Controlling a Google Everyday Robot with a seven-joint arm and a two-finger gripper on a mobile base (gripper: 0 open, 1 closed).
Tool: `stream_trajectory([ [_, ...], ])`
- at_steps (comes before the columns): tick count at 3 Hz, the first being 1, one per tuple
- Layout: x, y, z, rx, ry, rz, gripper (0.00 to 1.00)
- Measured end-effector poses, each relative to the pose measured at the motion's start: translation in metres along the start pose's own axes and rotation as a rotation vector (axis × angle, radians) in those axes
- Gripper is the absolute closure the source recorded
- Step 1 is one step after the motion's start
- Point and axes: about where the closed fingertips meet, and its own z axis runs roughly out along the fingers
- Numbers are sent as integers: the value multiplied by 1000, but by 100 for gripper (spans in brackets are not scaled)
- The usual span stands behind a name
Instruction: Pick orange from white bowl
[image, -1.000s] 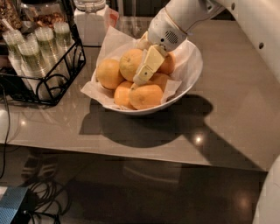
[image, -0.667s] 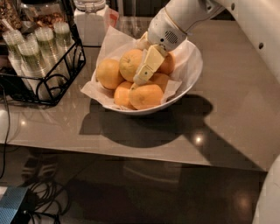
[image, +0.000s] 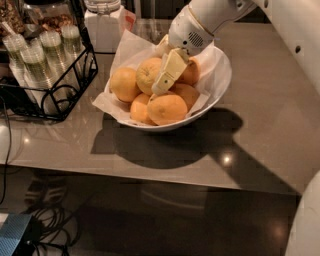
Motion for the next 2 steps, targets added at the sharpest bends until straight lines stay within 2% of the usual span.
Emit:
stream_trajectory([
  [1, -2, 0, -2, 0, 0, 0, 100],
  [2, -17, -5, -18, 84, -32, -56, 100],
])
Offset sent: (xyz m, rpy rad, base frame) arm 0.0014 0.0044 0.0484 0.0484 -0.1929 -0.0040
